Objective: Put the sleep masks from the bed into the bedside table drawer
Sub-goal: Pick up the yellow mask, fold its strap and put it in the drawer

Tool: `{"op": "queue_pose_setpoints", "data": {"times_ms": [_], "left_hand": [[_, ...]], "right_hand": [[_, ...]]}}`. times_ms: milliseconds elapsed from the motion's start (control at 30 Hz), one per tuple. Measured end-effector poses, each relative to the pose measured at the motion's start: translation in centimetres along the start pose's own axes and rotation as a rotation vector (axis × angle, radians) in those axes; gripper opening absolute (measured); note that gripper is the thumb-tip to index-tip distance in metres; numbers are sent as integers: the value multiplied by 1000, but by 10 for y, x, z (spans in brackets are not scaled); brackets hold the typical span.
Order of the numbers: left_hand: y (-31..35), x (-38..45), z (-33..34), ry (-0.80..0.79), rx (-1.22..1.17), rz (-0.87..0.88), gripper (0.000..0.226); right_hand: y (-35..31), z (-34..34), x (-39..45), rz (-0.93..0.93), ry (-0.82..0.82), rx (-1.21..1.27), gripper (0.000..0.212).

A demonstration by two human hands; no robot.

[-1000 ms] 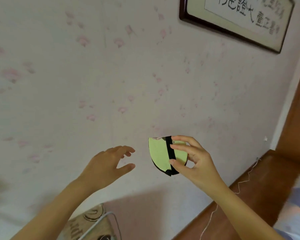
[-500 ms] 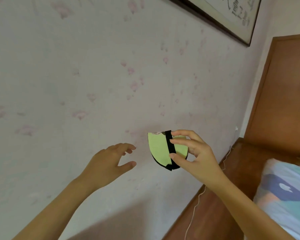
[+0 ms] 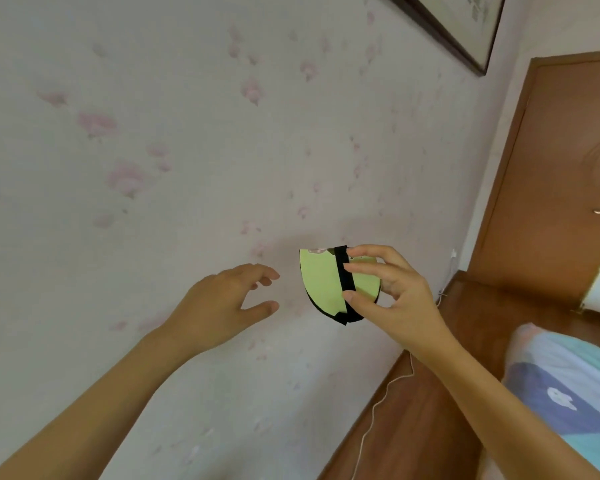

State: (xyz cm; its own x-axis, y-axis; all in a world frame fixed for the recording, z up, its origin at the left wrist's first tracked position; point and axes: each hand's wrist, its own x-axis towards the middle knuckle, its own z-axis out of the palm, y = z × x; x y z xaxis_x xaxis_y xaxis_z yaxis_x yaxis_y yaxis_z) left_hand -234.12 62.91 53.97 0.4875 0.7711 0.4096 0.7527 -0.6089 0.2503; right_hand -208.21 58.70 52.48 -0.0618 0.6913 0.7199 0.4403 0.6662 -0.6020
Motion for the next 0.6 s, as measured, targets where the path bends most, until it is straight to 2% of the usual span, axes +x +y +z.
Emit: {"op": "queue_pose_setpoints", "data": {"times_ms": [600], "left_hand": [[107,294,169,-129,-142,425,42]], "right_hand": [[165,-183,42,189,265,-405,33]]}}
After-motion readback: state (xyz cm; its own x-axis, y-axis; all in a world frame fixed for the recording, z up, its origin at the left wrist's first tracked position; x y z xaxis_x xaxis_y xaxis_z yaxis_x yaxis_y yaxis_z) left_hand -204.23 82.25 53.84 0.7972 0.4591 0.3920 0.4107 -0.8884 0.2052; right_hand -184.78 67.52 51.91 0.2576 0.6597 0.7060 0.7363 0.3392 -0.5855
